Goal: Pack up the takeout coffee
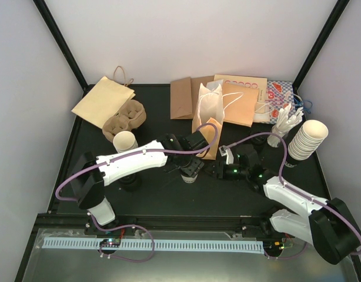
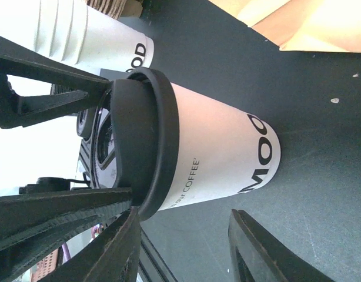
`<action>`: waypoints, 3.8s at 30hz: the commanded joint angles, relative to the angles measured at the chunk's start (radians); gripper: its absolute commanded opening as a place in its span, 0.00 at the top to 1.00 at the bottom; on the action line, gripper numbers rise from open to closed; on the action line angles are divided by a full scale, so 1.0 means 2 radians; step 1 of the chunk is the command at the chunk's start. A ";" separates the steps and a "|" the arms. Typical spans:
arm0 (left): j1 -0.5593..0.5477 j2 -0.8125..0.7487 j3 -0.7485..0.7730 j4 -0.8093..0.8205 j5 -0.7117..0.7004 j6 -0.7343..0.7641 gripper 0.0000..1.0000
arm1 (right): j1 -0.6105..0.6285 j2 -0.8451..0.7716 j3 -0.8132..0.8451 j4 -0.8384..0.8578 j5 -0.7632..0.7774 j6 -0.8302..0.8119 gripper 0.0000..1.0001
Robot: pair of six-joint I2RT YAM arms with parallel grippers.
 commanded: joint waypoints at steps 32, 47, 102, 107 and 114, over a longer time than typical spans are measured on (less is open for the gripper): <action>0.001 -0.019 -0.027 -0.004 0.046 0.034 0.45 | 0.003 0.096 0.044 0.044 0.026 0.025 0.60; -0.003 -0.033 -0.050 0.008 0.086 0.081 0.45 | 0.003 0.101 0.049 0.032 0.015 0.013 0.60; -0.005 -0.011 -0.045 0.001 0.029 0.026 0.48 | 0.034 0.085 -0.011 0.004 0.051 -0.010 0.63; -0.005 -0.010 -0.040 -0.003 0.025 0.004 0.48 | 0.034 0.065 -0.017 -0.008 0.046 -0.010 0.63; -0.005 -0.007 -0.040 -0.005 0.016 -0.029 0.48 | 0.034 0.024 -0.032 -0.035 0.037 -0.012 0.63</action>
